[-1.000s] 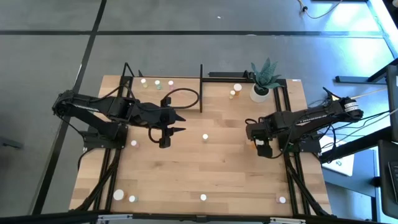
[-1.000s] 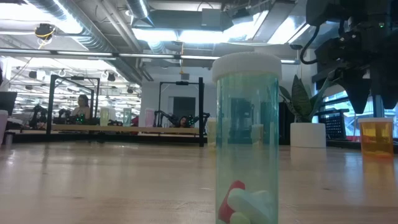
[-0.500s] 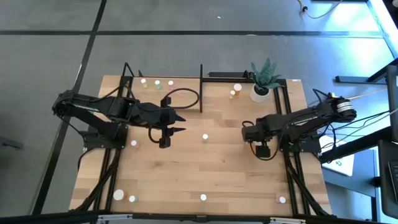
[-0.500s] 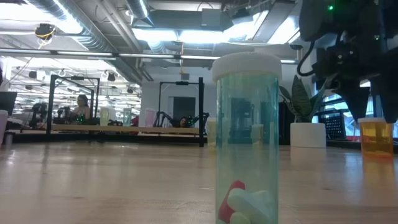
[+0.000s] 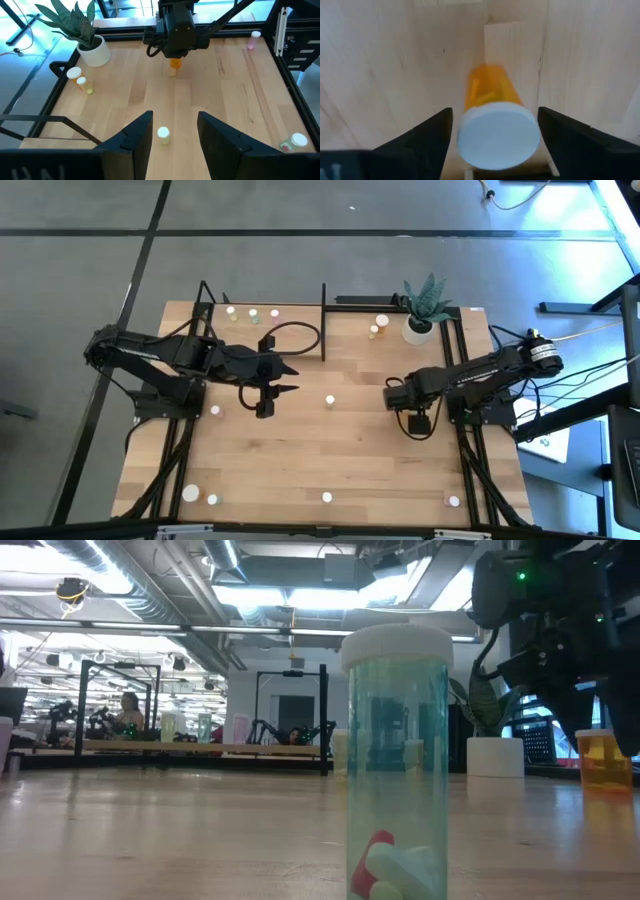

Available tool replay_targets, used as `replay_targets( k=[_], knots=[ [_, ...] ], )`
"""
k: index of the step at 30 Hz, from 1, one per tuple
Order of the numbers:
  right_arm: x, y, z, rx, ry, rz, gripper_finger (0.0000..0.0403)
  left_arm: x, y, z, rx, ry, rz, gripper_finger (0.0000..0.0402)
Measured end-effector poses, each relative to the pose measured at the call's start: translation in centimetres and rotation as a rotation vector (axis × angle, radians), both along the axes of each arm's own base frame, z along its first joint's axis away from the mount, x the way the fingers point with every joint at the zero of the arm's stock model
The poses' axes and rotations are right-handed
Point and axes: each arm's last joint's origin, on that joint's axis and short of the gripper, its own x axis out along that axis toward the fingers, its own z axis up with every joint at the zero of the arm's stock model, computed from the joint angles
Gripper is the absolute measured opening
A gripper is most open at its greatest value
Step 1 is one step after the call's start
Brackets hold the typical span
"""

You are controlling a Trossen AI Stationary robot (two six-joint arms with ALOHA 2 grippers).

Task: Pick and place medicine bottles onto shelf by color
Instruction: Put the middle orange pill bottle on the shelf

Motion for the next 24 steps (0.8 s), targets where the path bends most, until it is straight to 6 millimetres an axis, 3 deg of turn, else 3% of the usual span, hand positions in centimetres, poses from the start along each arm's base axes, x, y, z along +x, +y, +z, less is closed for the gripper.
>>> replay_targets(
  k=[10,24],
  knots=[
    [0.08,0.01,-0.02,-0.002,-0.009,-0.031,0.0202,0.01,-0.01,-0.02,-0.001,0.001,-0.001,0.0148],
    [0.42,0.17,0.41,0.031,-0.021,-0.077,0.0203,-0.16,0.03,-0.27,0.005,0.031,-0.002,0.0148]
  ],
)
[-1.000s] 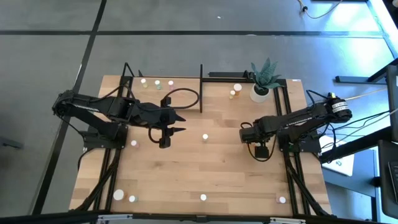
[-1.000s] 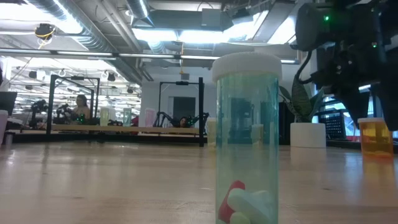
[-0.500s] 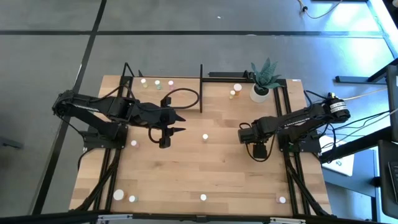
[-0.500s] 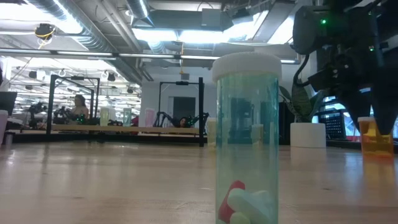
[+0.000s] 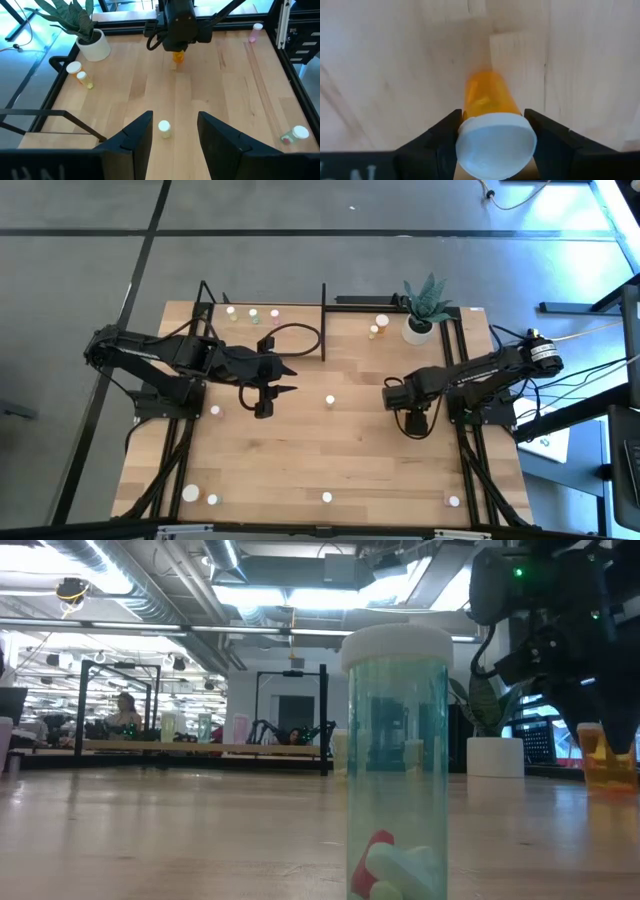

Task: Pick and place medicine bottles onto shelf by color
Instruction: Put the middle orange pill bottle on the shelf

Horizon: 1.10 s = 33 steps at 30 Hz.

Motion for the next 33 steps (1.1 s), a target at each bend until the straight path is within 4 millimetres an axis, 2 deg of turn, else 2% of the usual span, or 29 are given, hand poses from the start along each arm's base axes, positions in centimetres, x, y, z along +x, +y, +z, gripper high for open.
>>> replay_targets(
  k=[7,17,20,24,33],
  knots=[
    [1.5,0.2,2.9,0.008,-0.064,-0.018,0.0204,-0.1,0.0,-0.1,0.003,0.013,0.0,0.0148],
    [4.4,0.6,10.6,0.035,-0.27,-0.104,0.0206,-0.1,0.0,-0.1,0.003,0.016,0.0,0.0148],
    [5.5,0.7,12.3,0.008,-0.303,-0.09,0.0206,-0.1,0.0,-0.1,0.003,0.015,0.0,0.0148],
    [7.6,1.0,13.4,-0.02,-0.274,-0.039,0.0206,-0.1,0.0,-0.1,0.003,0.015,0.0,0.0148],
    [13.0,1.8,14.3,-0.029,-0.227,0.038,0.0206,-0.1,0.0,-0.1,0.0,0.016,0.002,0.0148]
  ],
)
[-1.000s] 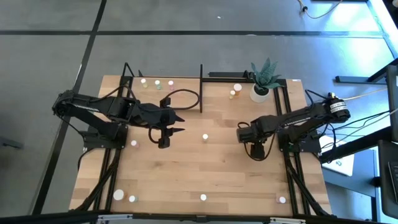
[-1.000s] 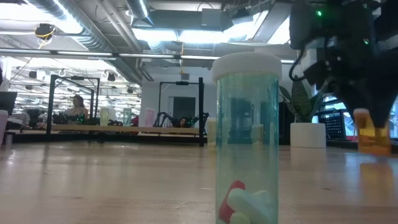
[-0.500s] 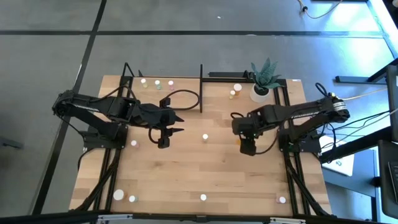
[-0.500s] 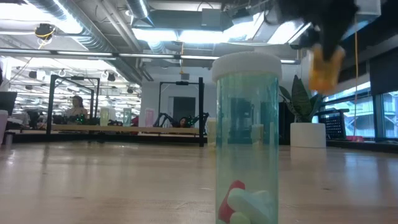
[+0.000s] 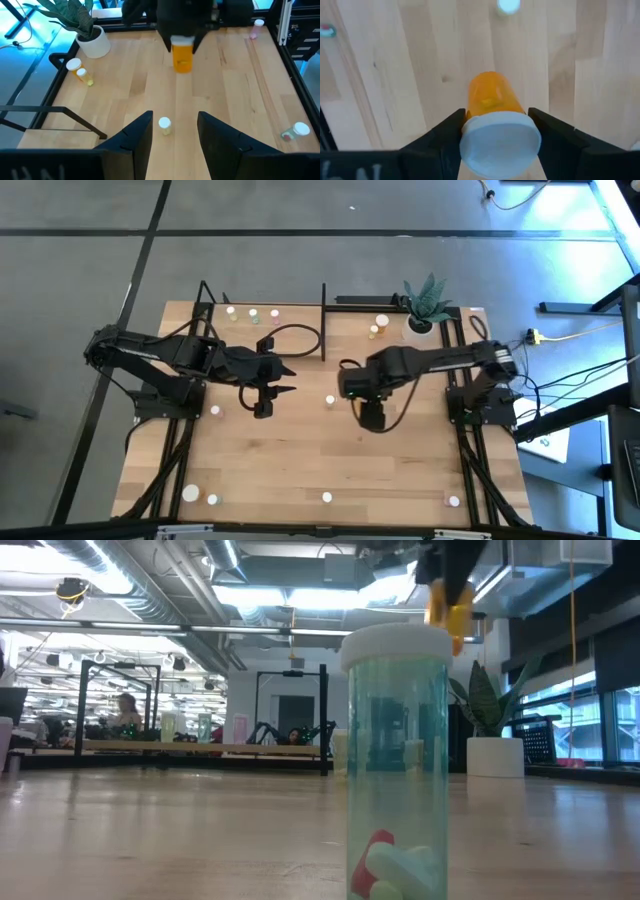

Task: Pick and place medicine bottles onto shelf by color
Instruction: Put the middle orange pill bottle on the shelf

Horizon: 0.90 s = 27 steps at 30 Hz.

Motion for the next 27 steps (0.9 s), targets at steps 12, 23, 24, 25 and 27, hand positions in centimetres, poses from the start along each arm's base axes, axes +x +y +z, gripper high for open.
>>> replay_targets(
  k=[12,23,24,25,27],
  knots=[
    [5.4,1.9,-0.6,-0.001,-0.042,0.061,0.0206,0.0,-0.4,0.0,-0.048,0.01,-0.069,0.0148],
    [7.9,3.2,-4.6,-0.009,0.015,0.105,0.0206,-0.5,-2.4,-0.1,-0.101,0.012,-0.116,0.0148],
    [8.1,3.2,-5.1,-0.011,0.026,0.105,0.0206,-0.6,-2.6,-0.1,-0.105,0.012,-0.12,0.0148],
    [8.3,3.3,-5.4,-0.013,0.035,0.106,0.0206,-0.6,-2.8,-0.1,-0.107,0.012,-0.126,0.0148],
    [8.6,3.3,-6.2,-0.015,0.054,0.111,0.0206,-0.7,-3.1,-0.1,-0.109,0.013,-0.139,0.0148]
  ],
)
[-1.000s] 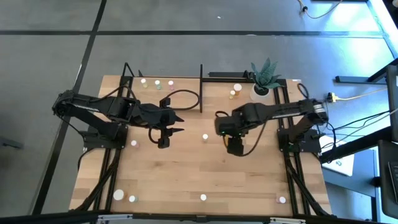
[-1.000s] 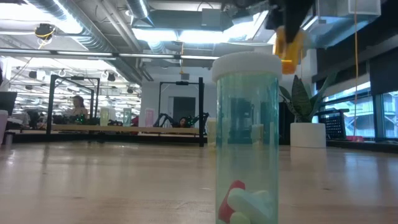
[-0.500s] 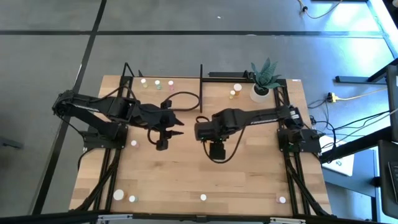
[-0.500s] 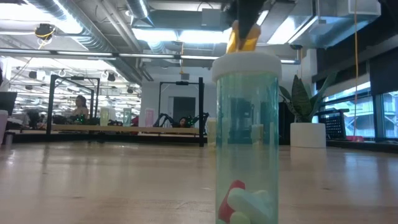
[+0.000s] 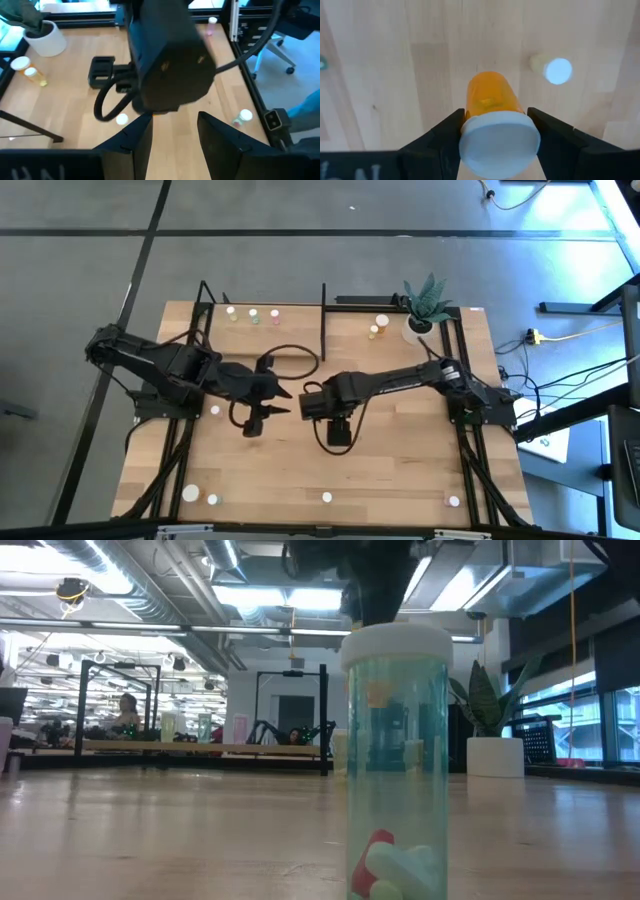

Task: Pick and place medicine bottles onto shelf by color
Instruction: Put the middle orange pill bottle on the shelf

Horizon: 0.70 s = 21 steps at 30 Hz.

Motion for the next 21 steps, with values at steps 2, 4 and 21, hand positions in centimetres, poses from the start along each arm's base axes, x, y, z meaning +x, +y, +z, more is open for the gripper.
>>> replay_targets(
  k=[2,4,21],
  knots=[
    [0.4,0.1,-0.9,-0.003,0.016,0.001,0.0206,-0.1,-0.3,0.0,-0.001,0.0,-0.011,0.0148],
    [0.7,0.1,-1.6,-0.006,0.029,0.004,0.0206,-0.2,-0.5,0.0,-0.008,0.001,-0.017,0.0148],
    [1.4,0.3,-1.1,-0.003,0.042,0.047,0.0207,-0.7,-2.0,0.0,-0.043,0.004,-0.052,0.0148]
  ],
)
